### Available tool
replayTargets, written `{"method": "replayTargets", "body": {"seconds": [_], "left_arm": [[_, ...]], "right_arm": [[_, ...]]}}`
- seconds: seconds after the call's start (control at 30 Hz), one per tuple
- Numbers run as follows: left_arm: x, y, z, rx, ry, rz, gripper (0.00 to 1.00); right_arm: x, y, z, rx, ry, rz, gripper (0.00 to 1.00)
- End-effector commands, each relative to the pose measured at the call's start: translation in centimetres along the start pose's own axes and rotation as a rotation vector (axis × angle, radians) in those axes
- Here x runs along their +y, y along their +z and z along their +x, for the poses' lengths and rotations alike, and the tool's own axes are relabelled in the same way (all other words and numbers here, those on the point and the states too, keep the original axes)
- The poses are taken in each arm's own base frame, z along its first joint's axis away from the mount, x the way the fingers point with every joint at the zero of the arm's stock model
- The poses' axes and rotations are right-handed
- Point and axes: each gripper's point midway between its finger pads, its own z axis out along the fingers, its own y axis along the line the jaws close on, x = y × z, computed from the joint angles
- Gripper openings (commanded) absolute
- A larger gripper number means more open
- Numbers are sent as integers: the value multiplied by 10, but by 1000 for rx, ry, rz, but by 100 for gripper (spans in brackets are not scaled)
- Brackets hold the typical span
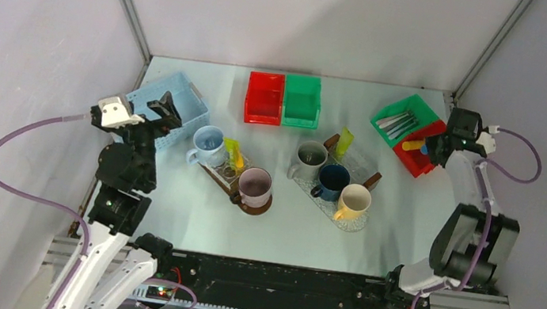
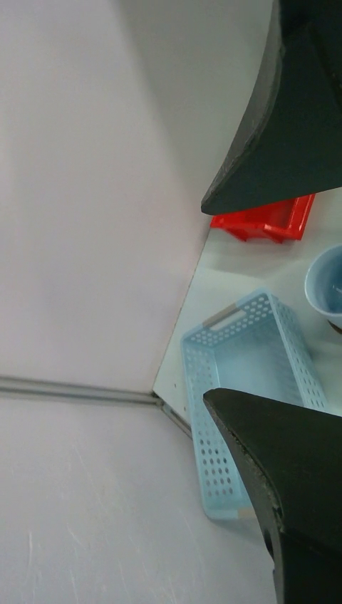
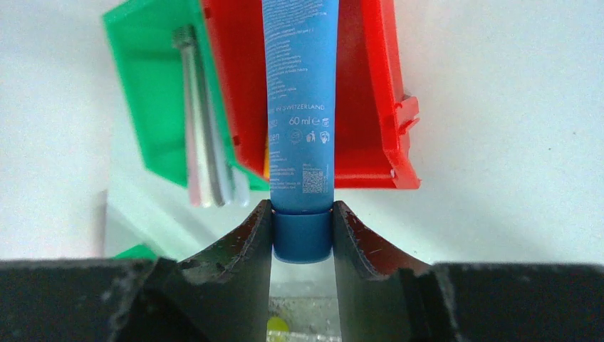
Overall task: Prepare toiletry sets of a toothbrush and toothpaste on the tray
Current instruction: Pick up the toothpaste from the storage box.
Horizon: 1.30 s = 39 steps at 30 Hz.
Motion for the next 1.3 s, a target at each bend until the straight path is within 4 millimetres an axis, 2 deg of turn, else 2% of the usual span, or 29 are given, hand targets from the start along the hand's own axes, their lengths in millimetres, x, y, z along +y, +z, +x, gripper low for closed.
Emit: {"method": "replayTargets", "body": {"seconds": [0.0,0.13,0.17,0.2,0.23,0.27,0.37,0.5,0.57,0.73,0.8,0.9,1.07,1.27], "left_arm": [[-31,-1,-28,-10,-84,141,98],[-46,-5,-34,11,-135,215,98],[-50,-6,-37,14,-147,230,98],[-56,-7,-32,38,-157,259,98],[-60,-8,-37,37,-170,279,98],[-67,-10,-29,80,-175,306,98],[-82,-13,-29,120,-211,372,98],[-104,-20,-33,162,-293,468,98],[-112,-22,-37,170,-340,501,98],[-131,-29,-42,210,-433,575,98],[-143,-33,-40,242,-455,618,98],[-154,-39,-36,274,-479,650,98],[-184,-48,-43,285,-538,743,98],[-219,-59,-43,325,-600,831,98]], "right_arm": [[22,-41,-13,-64,-70,-141,0],[43,-79,-15,-103,-130,-284,0],[44,-83,-14,-107,-152,-301,0],[54,-97,-13,-117,-163,-364,0],[56,-101,-11,-120,-185,-390,0],[66,-115,-10,-130,-197,-455,0],[81,-141,-5,-166,-263,-570,0],[105,-185,13,-205,-354,-754,0],[117,-211,34,-197,-410,-857,0],[136,-264,66,-222,-528,-1066,0],[140,-283,86,-204,-577,-1139,0],[143,-302,101,-205,-623,-1210,0],[144,-335,132,-189,-686,-1320,0],[141,-359,163,-182,-739,-1387,0]]}}
